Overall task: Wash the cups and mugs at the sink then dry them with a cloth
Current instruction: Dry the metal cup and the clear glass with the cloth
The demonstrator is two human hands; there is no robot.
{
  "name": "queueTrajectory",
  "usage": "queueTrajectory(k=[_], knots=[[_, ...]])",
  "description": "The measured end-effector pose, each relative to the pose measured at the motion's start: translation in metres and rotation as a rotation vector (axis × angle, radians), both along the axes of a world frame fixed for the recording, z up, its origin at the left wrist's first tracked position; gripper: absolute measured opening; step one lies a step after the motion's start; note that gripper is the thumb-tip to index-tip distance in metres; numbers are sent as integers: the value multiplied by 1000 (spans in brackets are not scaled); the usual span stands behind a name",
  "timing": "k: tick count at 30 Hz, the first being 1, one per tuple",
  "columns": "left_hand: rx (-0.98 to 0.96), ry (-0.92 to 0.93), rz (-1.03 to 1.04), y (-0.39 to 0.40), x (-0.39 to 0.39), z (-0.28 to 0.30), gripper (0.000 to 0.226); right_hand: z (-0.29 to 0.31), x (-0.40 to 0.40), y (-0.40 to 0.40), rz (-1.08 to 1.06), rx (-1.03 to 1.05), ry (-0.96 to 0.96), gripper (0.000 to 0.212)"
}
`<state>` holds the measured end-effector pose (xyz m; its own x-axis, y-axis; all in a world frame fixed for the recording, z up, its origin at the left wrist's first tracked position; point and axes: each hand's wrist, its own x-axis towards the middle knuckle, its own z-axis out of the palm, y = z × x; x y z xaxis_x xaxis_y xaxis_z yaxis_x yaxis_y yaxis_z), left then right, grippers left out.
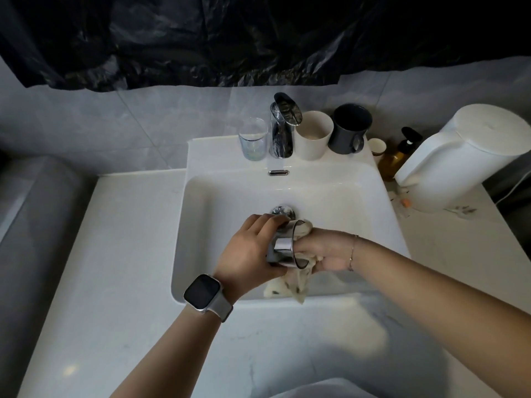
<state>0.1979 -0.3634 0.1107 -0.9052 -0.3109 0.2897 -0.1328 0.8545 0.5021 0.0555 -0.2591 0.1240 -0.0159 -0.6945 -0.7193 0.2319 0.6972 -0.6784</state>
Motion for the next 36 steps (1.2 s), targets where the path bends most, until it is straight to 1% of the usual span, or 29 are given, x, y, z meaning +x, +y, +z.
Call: queueTrajectory(k=[1, 2, 3, 5, 6, 8, 9, 11, 12, 13, 15, 16, 18, 19, 20, 21, 23, 24, 25, 26, 28, 29, 31, 32, 33, 34, 36], knots=[[0, 4, -6, 0, -1, 0, 81, -3, 2, 0, -57, -14, -66, 18], [13, 3, -9, -1, -1, 0, 81, -6, 4, -1, -97, -46, -70, 20], [38, -6, -7, -1, 0, -1, 80, -9, 6, -2, -119, -89, -14, 22], [110, -36, 6, -1, 1, -3, 81, -14, 3, -4, -125, -204, 202, 21], [147, -46, 8, -2, 2, -4, 82, -14, 2, -5, -94, -265, 302, 20], [194, -35, -6, 0, 3, -4, 80, -12, -2, -7, -16, -346, 432, 29], [220, -19, -25, 0, 3, -5, 80, -13, -3, -7, 2, -368, 503, 30], [322, 22, -67, 0, 2, -6, 81, -18, -5, -6, 10, -404, 633, 15], [382, 31, -75, -1, 1, -6, 82, -20, -4, -6, -7, -404, 661, 14], [435, 26, -70, -3, 1, -6, 84, -23, -4, -6, -39, -391, 661, 21], [580, 27, -67, -8, 2, -7, 85, -26, -2, -6, -164, -383, 545, 26], [718, 45, -82, -11, 4, -7, 83, -25, 0, -6, -234, -400, 439, 27], [1086, 99, -94, -9, 10, -7, 71, -22, 5, -4, -369, -415, 172, 36], [1263, 147, -42, -4, 10, -9, 61, -21, 9, -3, -418, -408, 51, 36], [1384, 195, 58, 4, 8, -11, 50, -20, 15, -2, -436, -373, 3, 33], [1435, 231, 189, 13, 4, -13, 45, -19, 22, -3, -450, -312, 7, 27], [1463, 276, 451, 28, -5, -18, 48, -19, 32, -3, -443, -140, 152, 16], [1475, 262, 556, 32, -8, -17, 50, -20, 34, -1, -437, -100, 235, 17], [1461, 218, 639, 32, -10, -18, 50, -20, 33, 0, -412, -104, 323, 18], [1431, 153, 687, 30, -10, -17, 50, -20, 31, 1, -355, -139, 451, 18], [1402, 41, 719, 25, -9, -15, 50, -17, 25, 2, -195, -191, 747, 25], [1396, -26, 704, 23, -9, -15, 50, -13, 23, 3, -103, -199, 895, 26], [1370, -201, 639, 21, -10, -10, 49, -5, 20, 4, 140, -256, 1122, 16], [1351, -288, 622, 20, -10, -8, 47, -3, 17, 4, 276, -327, 1220, 12], [1334, -357, 614, 17, -10, -7, 44, 0, 15, 6, 393, -423, 1287, 11], [1316, -403, 609, 13, -9, -7, 41, 0, 13, 7, 483, -501, 1315, 13], [1319, -447, 610, 4, -7, -5, 36, -3, 8, 9, 562, -561, 1322, 18]])
